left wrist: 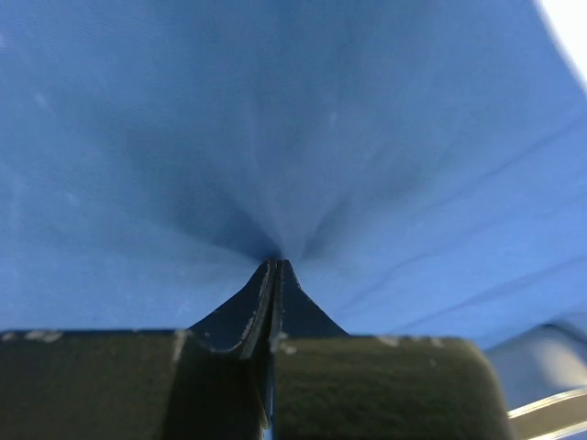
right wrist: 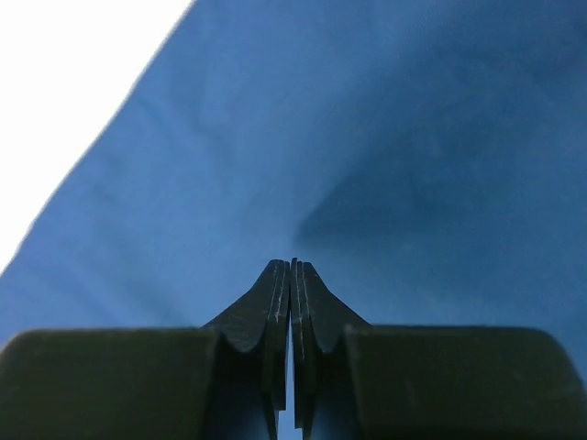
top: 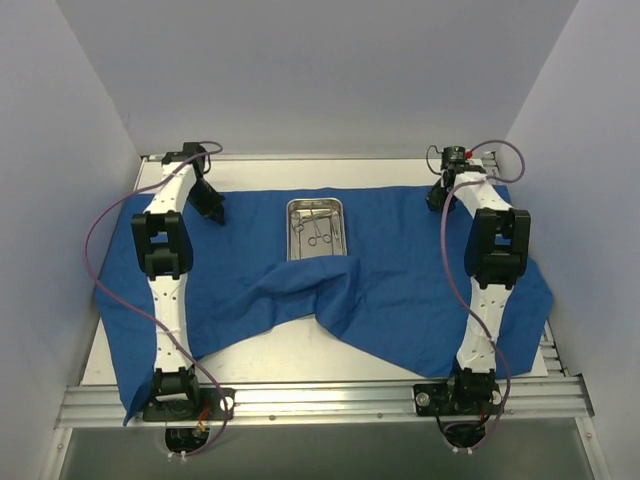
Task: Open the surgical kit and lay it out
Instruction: Smooth out the surgical kit at the center of the board.
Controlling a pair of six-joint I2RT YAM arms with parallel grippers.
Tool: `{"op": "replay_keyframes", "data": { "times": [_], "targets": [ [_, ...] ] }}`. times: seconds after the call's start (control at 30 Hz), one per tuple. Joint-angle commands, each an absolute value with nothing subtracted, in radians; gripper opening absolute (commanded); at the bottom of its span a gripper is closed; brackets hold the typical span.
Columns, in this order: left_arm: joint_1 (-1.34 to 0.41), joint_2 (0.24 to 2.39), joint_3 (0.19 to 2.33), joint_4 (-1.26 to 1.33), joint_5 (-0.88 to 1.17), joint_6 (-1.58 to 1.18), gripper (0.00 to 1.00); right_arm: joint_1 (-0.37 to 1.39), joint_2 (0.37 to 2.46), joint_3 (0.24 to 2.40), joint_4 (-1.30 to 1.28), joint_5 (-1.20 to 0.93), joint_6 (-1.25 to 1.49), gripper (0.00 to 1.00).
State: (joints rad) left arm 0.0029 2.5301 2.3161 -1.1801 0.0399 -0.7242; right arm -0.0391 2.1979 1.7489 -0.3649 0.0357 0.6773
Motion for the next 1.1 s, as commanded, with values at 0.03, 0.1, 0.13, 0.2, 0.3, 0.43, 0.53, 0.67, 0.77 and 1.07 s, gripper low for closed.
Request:
{"op": "replay_keyframes", "data": {
  "times": [0.03, 0.1, 0.13, 0.2, 0.3, 0.43, 0.53, 0.67, 0.77, 1.07],
  "targets": [
    [0.049, 2.578, 2.387, -1.17, 0.116, -0.765, 0.02, -0.046, 2.266, 1.743, -0.354, 0.052, 0.686, 0.0],
    [0.06, 2.627, 2.407, -1.14, 0.185, -0.781, 0.02, -0.043, 2.292, 1.735, -0.338, 0.037, 0.702, 0.0],
    [0.072, 2.637, 2.407, -1.123, 0.201, -0.811, 0.02, -0.043, 2.299, 1.735, -0.334, 0.032, 0.719, 0.0],
    [0.08, 2.658, 2.396, -1.037, 0.259, -0.834, 0.02, -0.041, 2.321, 1.73, -0.321, 0.02, 0.733, 0.0],
    [0.092, 2.736, 2.446, -0.989, 0.323, -0.887, 0.02, -0.044, 2.367, 1.736, -0.308, 0.011, 0.764, 0.0],
    [0.091, 2.836, 2.577, -0.895, 0.49, -0.94, 0.02, -0.048, 2.433, 1.802, -0.304, -0.049, 0.808, 0.0],
    [0.089, 2.849, 2.571, -0.804, 0.508, -0.985, 0.02, -0.048, 2.508, 1.874, -0.31, -0.061, 0.824, 0.0],
    [0.113, 2.887, 2.582, -0.681, 0.518, -1.096, 0.02, -0.051, 2.623, 2.086, -0.389, -0.063, 0.815, 0.0],
    [0.138, 2.96, 2.663, -0.681, 0.52, -1.129, 0.02, -0.064, 2.677, 2.138, -0.393, -0.075, 0.819, 0.0],
    [0.235, 3.054, 2.764, -0.569, 0.534, -1.175, 0.02, -0.083, 2.819, 2.356, -0.437, -0.143, 0.795, 0.0]
  ]
}}
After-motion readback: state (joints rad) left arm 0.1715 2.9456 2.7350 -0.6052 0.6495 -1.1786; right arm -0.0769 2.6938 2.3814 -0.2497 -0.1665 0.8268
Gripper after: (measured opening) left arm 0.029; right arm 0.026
